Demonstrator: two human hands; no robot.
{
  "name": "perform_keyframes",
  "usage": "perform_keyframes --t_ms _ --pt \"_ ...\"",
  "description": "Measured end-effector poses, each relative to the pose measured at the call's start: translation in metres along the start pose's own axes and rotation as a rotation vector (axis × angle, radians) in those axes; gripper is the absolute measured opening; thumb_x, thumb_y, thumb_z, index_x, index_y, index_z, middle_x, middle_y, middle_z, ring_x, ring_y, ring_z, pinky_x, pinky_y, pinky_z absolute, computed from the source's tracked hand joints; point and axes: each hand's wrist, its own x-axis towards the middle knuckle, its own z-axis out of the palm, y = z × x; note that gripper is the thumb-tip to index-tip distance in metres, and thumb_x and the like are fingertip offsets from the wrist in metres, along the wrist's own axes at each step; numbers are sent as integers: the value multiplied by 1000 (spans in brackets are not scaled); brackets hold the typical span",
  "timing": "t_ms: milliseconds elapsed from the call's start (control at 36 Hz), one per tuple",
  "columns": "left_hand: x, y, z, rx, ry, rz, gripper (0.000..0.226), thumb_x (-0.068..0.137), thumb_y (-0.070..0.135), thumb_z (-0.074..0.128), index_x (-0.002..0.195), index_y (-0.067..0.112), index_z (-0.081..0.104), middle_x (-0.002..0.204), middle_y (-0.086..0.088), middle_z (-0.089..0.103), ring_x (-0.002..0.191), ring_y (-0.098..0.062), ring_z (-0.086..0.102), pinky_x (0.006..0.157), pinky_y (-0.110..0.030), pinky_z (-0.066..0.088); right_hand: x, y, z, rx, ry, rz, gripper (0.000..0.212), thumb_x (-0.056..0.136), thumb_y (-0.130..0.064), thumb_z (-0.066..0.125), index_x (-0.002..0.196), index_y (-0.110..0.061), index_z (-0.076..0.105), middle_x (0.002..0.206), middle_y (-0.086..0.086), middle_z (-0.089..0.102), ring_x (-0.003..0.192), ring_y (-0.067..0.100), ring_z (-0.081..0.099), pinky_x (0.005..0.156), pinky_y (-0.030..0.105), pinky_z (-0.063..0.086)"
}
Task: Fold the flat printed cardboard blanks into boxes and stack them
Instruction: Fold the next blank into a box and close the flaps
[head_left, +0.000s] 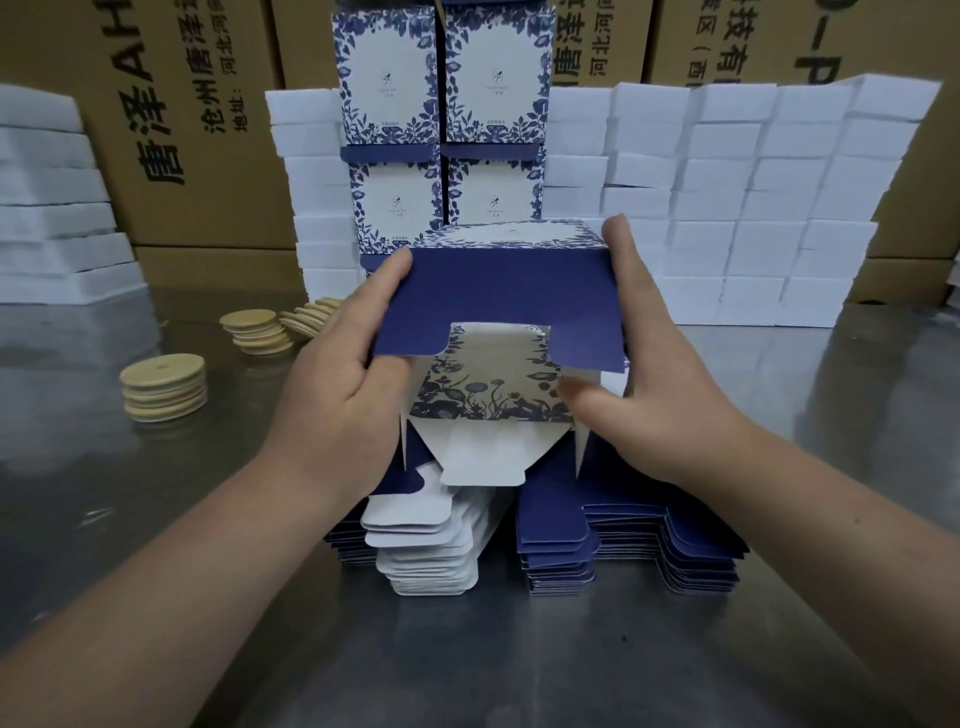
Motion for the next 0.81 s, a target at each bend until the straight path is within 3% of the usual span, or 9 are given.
perform_keyframes --t_ms 28,111,222,306,444,583,722,806 --pt "0 1 0 -16 3 -8 51 80 29 36 116 65 37 130 23 52 118 0 49 97 -30 42 0 0 0 0 -2 -18 89 73 -28 51 128 -65 -8 158 -20 6 143 -1 12 108 13 25" --pt "0 2 0 -107 17 -35 51 84 22 33 120 58 38 137 19 48 127 -3 45 108 -39 35 0 1 0 15 1 -75 75 74 -32 41 130 -61 -1 157 -18 5 144 -1 7 100 2 23" --pt "0 0 -1 -97 -18 -18 53 82 21 31 124 54 35 132 31 44 127 7 39 110 -29 33 0 9 -1 43 4 -120 71 83 -14 37 132 -55 6 150 -26 6 142 -6 4 113 13 11" --pt "0 -1 -1 -79 -86 17 57 75 33 34 129 51 29 142 19 40 132 2 34 113 -35 27 0 11 0 88 32 -103 76 79 0 32 133 -49 10 152 -19 12 143 -2 8 117 25 12" --pt "-1 -2 -1 -80 -152 47 58 79 47 34 135 42 22 153 6 26 141 -11 23 115 -46 20 1 12 0 142 80 -98 72 78 -1 27 133 -46 16 153 -10 18 144 3 13 118 31 15" --pt "3 -2 0 109 -109 4 54 73 59 35 123 64 13 140 35 21 135 10 20 110 -20 20 2 13 0 172 55 -87 73 73 -2 27 131 -45 20 147 -23 16 140 -7 12 118 26 11" --pt "1 0 0 167 -114 -23 57 70 63 37 118 71 8 149 23 23 137 3 23 114 -37 26 2 15 1 202 66 -67 73 72 -1 27 129 -45 22 144 -26 18 139 -10 13 118 25 11" --pt "1 0 1 170 -121 -19 60 70 63 39 119 72 6 145 27 24 135 4 27 111 -39 31 2 15 1 201 73 -64 71 72 -2 27 129 -45 23 143 -25 19 137 -13 14 117 22 12"
